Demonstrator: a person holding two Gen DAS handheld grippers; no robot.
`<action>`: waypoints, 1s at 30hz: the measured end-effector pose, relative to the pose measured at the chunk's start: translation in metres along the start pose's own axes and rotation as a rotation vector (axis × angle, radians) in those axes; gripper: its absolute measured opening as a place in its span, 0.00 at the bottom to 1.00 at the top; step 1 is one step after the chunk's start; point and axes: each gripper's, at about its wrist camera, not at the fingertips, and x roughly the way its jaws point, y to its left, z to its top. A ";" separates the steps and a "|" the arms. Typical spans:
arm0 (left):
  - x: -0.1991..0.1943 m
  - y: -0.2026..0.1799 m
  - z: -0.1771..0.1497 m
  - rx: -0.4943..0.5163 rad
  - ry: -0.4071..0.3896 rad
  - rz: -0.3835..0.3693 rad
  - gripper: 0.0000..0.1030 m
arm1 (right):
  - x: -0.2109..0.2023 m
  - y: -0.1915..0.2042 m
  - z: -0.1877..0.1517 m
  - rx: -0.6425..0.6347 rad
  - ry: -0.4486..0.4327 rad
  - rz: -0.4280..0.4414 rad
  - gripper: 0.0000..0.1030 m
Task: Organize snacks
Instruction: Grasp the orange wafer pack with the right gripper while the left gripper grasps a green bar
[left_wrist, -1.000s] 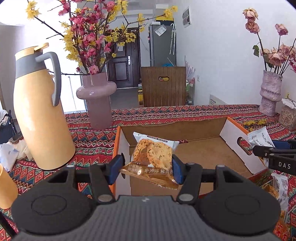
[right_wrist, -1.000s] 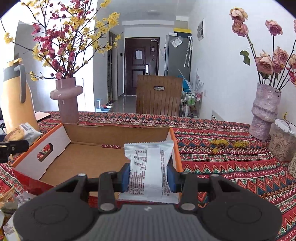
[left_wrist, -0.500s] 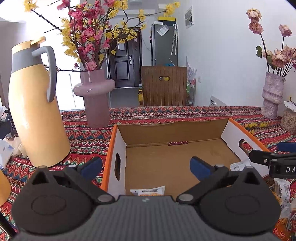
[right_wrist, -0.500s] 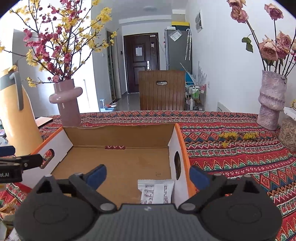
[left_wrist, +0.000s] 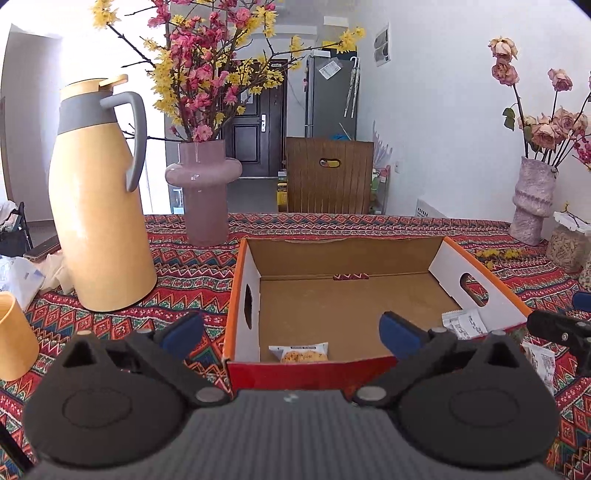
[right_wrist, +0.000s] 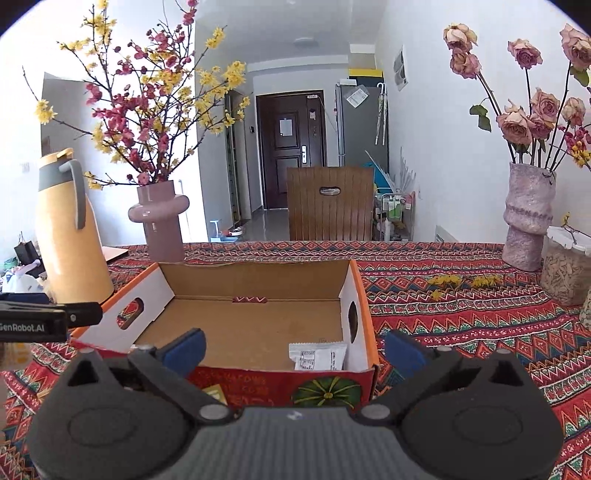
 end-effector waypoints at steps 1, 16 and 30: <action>-0.005 0.002 -0.003 -0.003 0.001 -0.004 1.00 | -0.006 0.000 -0.004 -0.001 0.001 0.006 1.00; -0.067 0.028 -0.066 -0.041 0.065 -0.043 1.00 | -0.063 0.016 -0.087 -0.020 0.107 0.076 1.00; -0.081 0.036 -0.076 -0.053 0.074 -0.032 1.00 | -0.021 0.013 -0.079 -0.024 0.198 0.190 0.76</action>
